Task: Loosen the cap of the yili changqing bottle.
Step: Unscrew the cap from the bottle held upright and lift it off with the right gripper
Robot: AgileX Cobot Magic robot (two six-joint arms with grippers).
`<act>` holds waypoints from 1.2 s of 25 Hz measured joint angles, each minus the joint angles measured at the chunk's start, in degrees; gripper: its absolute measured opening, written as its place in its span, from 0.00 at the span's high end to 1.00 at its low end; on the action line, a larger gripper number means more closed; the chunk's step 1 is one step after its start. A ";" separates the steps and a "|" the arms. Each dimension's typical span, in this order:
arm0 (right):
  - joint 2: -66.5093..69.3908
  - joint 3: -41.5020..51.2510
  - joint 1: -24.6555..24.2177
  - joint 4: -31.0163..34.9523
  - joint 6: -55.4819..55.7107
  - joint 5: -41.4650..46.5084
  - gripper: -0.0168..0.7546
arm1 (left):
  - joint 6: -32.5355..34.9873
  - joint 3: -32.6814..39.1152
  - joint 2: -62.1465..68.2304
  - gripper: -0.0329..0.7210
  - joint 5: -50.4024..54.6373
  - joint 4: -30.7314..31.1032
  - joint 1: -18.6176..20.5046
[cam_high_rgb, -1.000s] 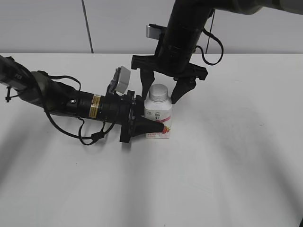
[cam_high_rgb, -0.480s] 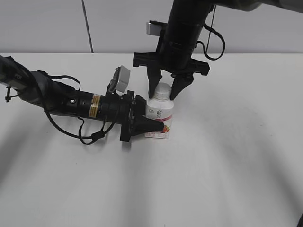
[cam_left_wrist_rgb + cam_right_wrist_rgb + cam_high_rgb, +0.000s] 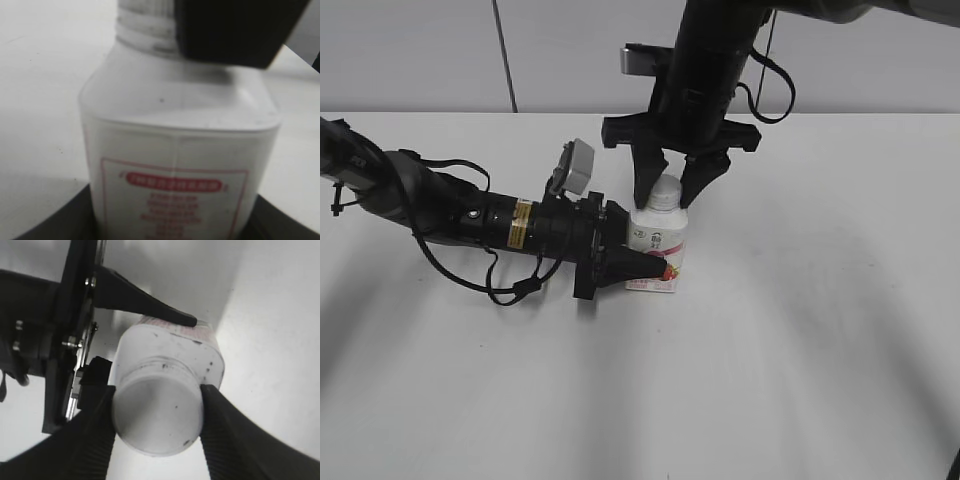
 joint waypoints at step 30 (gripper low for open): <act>0.00 -0.37 0.00 -0.48 -78.99 -0.40 0.47 | 0.09 0.00 0.00 0.46 0.00 0.79 0.06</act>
